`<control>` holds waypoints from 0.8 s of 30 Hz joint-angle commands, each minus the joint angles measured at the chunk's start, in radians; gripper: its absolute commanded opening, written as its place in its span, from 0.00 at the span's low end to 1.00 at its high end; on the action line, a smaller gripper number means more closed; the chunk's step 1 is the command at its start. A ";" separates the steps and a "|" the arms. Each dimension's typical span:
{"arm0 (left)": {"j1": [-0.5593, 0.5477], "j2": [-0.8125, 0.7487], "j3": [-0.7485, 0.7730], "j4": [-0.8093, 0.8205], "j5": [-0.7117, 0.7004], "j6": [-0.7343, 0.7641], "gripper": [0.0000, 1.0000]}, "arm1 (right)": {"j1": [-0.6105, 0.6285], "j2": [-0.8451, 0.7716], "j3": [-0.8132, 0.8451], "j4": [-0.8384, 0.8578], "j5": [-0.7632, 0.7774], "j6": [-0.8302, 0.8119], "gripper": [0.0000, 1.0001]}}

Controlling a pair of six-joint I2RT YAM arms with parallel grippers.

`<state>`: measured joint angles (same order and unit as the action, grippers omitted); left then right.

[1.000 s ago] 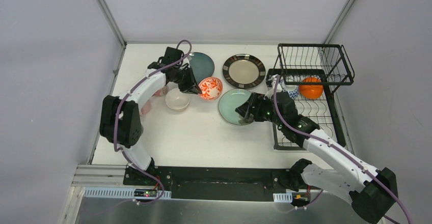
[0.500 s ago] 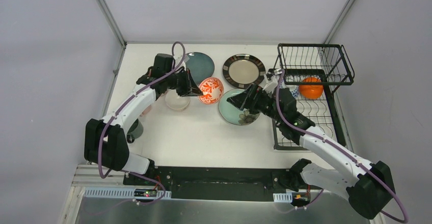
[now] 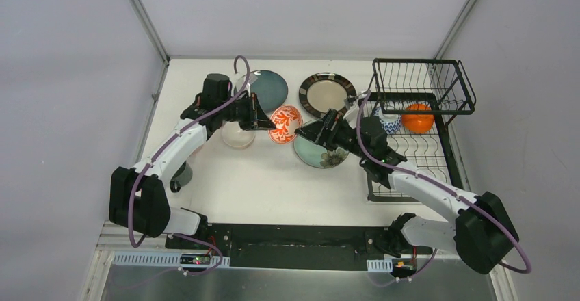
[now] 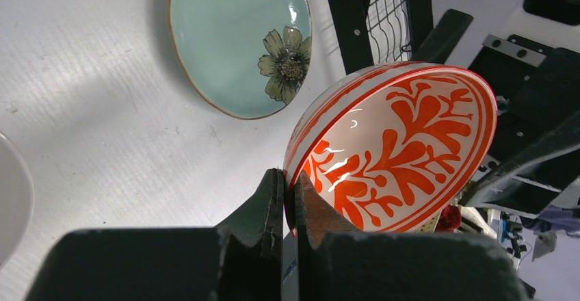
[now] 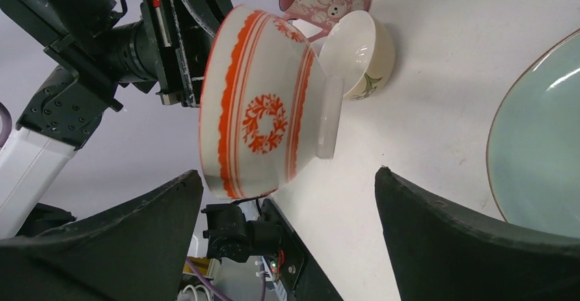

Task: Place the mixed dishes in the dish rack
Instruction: Pick up the bowl from the center of the board.

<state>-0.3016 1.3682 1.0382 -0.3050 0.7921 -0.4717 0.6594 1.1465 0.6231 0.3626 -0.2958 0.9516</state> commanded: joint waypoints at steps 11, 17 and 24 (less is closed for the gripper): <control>-0.008 -0.015 -0.007 0.113 0.149 -0.039 0.00 | -0.015 0.105 0.017 0.203 -0.068 0.054 0.90; -0.009 -0.024 -0.024 0.128 0.150 -0.054 0.00 | -0.039 0.143 0.009 0.266 -0.088 0.099 0.83; -0.010 -0.018 -0.024 0.129 0.157 -0.060 0.00 | -0.043 0.198 0.013 0.300 -0.124 0.161 0.80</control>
<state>-0.3016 1.3708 0.9993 -0.2596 0.8646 -0.5144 0.6292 1.3132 0.6231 0.5976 -0.4126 1.0725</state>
